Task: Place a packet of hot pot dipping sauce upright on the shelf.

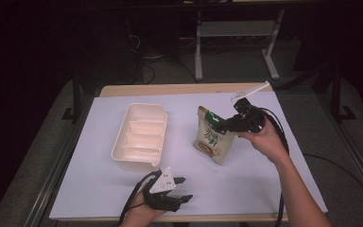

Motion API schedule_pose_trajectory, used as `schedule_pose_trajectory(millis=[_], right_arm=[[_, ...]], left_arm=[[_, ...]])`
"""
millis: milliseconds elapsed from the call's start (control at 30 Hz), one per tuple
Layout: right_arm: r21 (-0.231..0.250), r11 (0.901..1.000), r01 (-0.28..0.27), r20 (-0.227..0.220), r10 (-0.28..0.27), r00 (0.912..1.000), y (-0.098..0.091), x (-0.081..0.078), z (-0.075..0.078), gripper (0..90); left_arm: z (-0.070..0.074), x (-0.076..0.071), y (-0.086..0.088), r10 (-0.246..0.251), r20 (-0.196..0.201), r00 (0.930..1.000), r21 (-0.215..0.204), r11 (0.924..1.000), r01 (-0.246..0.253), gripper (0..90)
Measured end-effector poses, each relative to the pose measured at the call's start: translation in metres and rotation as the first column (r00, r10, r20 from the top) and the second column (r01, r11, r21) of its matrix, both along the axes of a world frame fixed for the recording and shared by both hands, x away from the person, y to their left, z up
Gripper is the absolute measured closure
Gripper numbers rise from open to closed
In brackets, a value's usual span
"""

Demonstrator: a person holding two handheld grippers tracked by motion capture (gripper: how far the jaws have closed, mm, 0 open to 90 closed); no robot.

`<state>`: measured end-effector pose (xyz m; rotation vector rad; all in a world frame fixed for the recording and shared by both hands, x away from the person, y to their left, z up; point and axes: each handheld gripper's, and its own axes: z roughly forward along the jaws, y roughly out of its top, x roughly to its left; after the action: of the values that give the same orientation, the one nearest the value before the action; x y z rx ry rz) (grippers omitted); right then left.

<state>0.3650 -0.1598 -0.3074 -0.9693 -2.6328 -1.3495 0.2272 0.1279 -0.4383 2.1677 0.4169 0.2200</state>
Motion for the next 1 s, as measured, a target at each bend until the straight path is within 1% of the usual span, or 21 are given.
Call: schedule_pose_trajectory(millis=[33,67,100,133,167,200,233,267,300,333,400,467,567,667,700,800,833,867,900,933,1000], right_arm=[[0.0,1.0,0.0,0.0,0.0,1.0,0.0,0.0,0.0,89.6],[0.004,1.0,-0.009,0.001,0.009,1.0,0.006,0.003,0.004,89.6],[0.004,1.0,-0.009,0.001,0.009,1.0,0.006,0.003,0.004,89.6],[0.004,0.9999,-0.016,0.006,0.016,0.9999,0.013,0.006,0.008,89.6],[0.004,0.9999,-0.016,0.006,0.016,0.9999,0.013,0.006,0.008,89.6],[0.003,0.9997,-0.025,0.012,0.025,0.9996,0.02,0.008,0.012,89.5],[0.003,0.9997,-0.025,0.012,0.025,0.9996,0.02,0.008,0.012,89.5],[0.004,0.9994,-0.034,0.017,0.034,0.9993,0.026,0.011,0.016,89.6],[0.004,0.9994,-0.034,0.017,0.034,0.9993,0.026,0.011,0.016,89.6],[0.009,0.9989,-0.046,0.018,0.046,0.9988,0.033,0.014,0.02,89.6],[0.011,0.9989,-0.045,0.019,0.045,0.9988,0.034,0.015,0.021,89.6],[0.017,0.998,-0.061,0.025,0.061,0.9978,0.044,0.019,0.027,89.6],[0.024,0.9972,-0.071,0.031,0.07,0.9971,0.05,0.021,0.031,89.6],[0.028,0.9965,-0.078,0.032,0.077,0.9965,0.059,0.026,0.037,89.6],[0.028,0.9965,-0.078,0.032,0.077,0.9965,0.059,0.026,0.037,89.6],[0.04,0.9951,-0.09,0.041,0.089,0.9952,0.069,0.031,0.042,89.6],[0.04,0.9951,-0.09,0.041,0.089,0.9952,0.069,0.031,0.042,89.6],[0.041,0.9946,-0.095,0.045,0.093,0.9946,0.075,0.033,0.044,89.6],[0.041,0.9946,-0.095,0.045,0.093,0.9946,0.075,0.033,0.044,89.6],[0.037,0.9939,-0.104,0.047,0.102,0.9936,0.081,0.035,0.046,89.6],[0.034,0.9934,-0.109,0.042,0.108,0.9933,0.087,0.037,0.047,89.6]], left_arm=[[0.0,0.0,0.0,0.0,0.0,1.0,0.0,1.0,0.0,40.2],[0.0,0.0,0.0,-0.002,0.0,1.0,0.003,1.0,0.002,39.6],[0.0,0.0,0.0,-0.002,0.0,1.0,0.003,1.0,0.002,39.0],[-0.001,0.0,0.0,-0.002,0.0,1.0,-0.001,1.0,0.002,38.6],[-0.001,0.0,0.0,-0.002,0.0,1.0,-0.001,1.0,0.002,38.6],[-0.001,0.0,0.001,-0.002,0.002,1.0,-0.005,1.0,0.002,38.3],[-0.001,0.0,0.001,-0.002,0.002,1.0,-0.005,1.0,0.002,37.7],[0.0,-0.001,0.001,-0.002,0.004,1.0,-0.006,1.0,0.002,37.5],[0.0,-0.001,0.001,-0.003,0.004,1.0,-0.006,1.0,0.003,37.5],[-0.001,-0.001,0.001,-0.003,0.003,1.0,-0.007,1.0,0.003,37.0],[-0.001,-0.001,0.001,-0.006,0.005,1.0,-0.006,1.0,0.006,36.9],[-0.002,-0.001,0.001,-0.01,0.01,0.9999,-0.003,0.9999,0.01,36.5],[-0.002,-0.001,0.001,-0.012,0.007,0.9999,-0.002,0.9999,0.012,36.3],[-0.001,0.0,0.002,-0.009,0.01,0.9999,-0.011,0.9999,0.009,36.2],[-0.001,0.0,0.002,-0.009,0.01,0.9999,-0.011,0.9999,0.009,36.0],[-0.001,0.001,0.004,-0.007,0.018,0.9998,-0.013,0.9999,0.007,35.4],[-0.001,0.001,0.004,-0.007,0.018,0.9998,-0.013,0.9999,0.007,35.3],[-0.001,0.001,0.004,-0.005,0.018,0.9998,-0.011,0.9999,0.006,35.2],[-0.001,0.001,0.004,-0.005,0.018,0.9998,-0.011,0.9999,0.006,35.3],[-0.002,0.002,0.005,-0.005,0.018,0.9998,-0.012,0.9999,0.005,35.2],[-0.001,0.002,0.006,-0.005,0.017,0.9998,-0.018,0.9998,0.005,35.2]])
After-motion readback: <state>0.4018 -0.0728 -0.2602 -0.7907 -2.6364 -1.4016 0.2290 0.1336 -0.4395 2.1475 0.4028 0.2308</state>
